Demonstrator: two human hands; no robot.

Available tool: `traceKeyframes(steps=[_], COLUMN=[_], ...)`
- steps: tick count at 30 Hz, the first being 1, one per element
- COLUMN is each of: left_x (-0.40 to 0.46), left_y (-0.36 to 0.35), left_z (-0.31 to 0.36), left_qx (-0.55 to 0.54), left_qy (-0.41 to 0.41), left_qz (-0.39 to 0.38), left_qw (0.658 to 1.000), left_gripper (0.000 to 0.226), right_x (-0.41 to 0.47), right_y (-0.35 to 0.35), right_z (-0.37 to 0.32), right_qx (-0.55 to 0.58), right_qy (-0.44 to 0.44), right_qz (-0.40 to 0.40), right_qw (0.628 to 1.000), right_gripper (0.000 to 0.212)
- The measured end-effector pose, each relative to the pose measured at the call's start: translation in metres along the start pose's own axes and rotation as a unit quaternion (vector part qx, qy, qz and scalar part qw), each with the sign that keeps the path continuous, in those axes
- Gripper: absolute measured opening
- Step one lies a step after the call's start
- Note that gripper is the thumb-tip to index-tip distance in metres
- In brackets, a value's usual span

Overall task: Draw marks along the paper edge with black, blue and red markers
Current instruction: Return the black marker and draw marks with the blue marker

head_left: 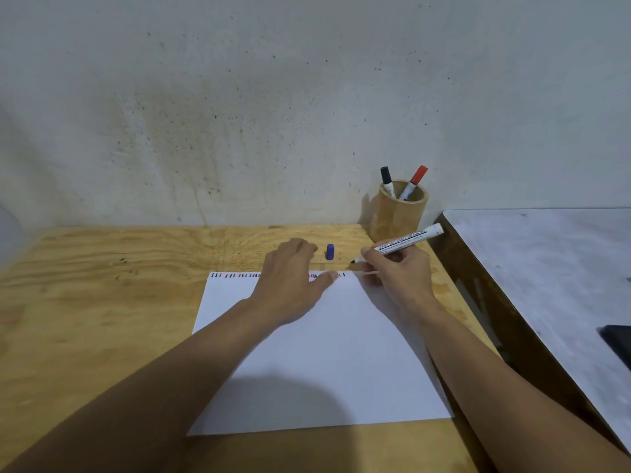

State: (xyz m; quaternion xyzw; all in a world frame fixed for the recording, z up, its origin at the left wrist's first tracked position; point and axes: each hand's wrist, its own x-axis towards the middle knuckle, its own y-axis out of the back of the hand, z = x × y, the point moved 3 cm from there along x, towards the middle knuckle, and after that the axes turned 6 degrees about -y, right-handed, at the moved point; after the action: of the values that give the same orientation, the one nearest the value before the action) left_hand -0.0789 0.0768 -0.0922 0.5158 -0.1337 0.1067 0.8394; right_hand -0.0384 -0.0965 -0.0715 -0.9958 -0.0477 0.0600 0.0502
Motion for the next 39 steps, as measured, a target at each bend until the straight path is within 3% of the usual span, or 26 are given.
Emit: traceKeyframes(steps=[4, 9, 12, 21, 39], left_x=[-0.009, -0.016, -0.019, -0.018, -0.017], left_y=[-0.006, 0.002, 0.001, -0.002, -0.004], left_z=[-0.009, -0.01, -0.009, -0.009, -0.013], left_qx=[0.076, -0.053, -0.069, -0.081, -0.075], left_qy=[-0.007, -0.036, -0.039, 0.012, 0.015], left_qz=[-0.093, -0.01, -0.016, -0.036, -0.04], left_qw=[0.993, 0.998, 0.997, 0.996, 0.996], left_gripper=[0.057, 0.034, 0.028, 0.036, 0.037], right_x=[-0.003, 0.003, 0.005, 0.009, 0.014], right_y=[-0.008, -0.01, -0.01, -0.012, -0.012], right_z=[0.003, 0.009, 0.009, 0.012, 0.019], right_qx=[-0.027, -0.112, -0.183, -0.193, -0.167], right_qy=[-0.012, 0.019, 0.054, 0.078, 0.093], right_qz=[-0.006, 0.012, 0.011, -0.001, -0.016], right_qw=[1.0, 0.993, 0.982, 0.978, 0.981], right_gripper=[0.016, 0.013, 0.013, 0.009, 0.011])
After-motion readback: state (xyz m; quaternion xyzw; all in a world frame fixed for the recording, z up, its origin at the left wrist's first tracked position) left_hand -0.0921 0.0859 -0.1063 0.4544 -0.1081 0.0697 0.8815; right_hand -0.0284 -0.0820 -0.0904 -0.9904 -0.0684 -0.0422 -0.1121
